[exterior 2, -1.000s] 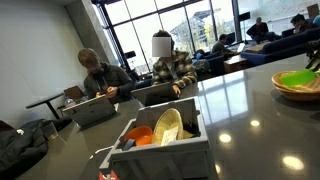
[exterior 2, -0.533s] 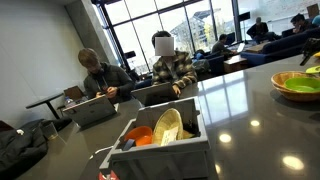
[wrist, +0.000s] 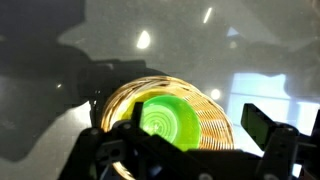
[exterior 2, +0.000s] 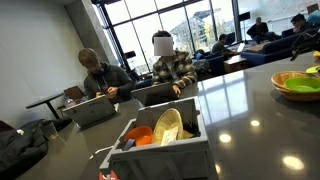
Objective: Put the green bowl inside the brown bowl
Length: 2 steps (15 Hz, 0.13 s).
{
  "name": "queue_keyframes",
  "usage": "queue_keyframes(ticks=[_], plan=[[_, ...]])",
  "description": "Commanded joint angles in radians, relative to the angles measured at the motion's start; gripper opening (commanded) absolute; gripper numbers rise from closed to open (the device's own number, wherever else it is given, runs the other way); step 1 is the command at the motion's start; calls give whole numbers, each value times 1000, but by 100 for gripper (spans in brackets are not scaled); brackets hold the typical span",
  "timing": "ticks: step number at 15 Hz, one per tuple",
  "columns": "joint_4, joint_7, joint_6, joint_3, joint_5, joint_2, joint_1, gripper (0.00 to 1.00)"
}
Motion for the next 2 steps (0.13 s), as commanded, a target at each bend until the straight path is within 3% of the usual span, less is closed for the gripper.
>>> queue_keyframes(ticks=[1, 2], plan=[[-1, 3, -1, -3, -3, -2, -1, 100], [-2, 3, -1, -4, -3, -2, -2, 100]])
